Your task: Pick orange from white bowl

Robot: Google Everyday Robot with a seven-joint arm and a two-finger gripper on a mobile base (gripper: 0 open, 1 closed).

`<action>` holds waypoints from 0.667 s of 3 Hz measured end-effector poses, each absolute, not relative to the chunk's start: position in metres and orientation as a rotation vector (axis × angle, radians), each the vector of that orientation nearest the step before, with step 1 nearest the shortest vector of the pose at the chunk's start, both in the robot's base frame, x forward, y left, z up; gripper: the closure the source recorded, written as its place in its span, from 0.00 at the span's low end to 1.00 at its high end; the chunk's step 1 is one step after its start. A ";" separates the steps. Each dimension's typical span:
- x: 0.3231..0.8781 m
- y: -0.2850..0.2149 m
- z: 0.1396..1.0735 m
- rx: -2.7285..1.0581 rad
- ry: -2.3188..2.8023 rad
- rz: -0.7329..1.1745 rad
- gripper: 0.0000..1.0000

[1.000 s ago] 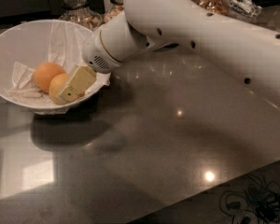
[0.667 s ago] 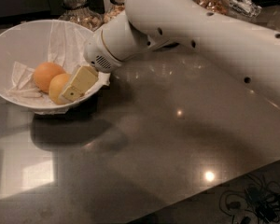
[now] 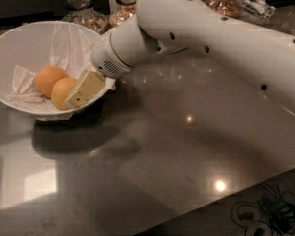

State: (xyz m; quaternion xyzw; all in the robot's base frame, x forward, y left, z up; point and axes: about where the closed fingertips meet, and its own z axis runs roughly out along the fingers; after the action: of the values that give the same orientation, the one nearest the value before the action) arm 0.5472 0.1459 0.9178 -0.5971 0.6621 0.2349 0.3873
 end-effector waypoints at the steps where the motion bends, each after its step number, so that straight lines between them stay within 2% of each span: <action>1: 0.548 0.146 0.916 -1.510 1.676 0.603 0.09; 2: 0.548 0.146 0.916 -1.510 1.676 0.603 0.10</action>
Offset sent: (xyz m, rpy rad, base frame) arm 0.0086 -0.0027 -0.0007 0.0205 -0.0149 -0.0083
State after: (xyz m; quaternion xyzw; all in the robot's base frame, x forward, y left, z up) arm 0.5482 0.1461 0.9160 -0.5948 0.6601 0.2376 0.3925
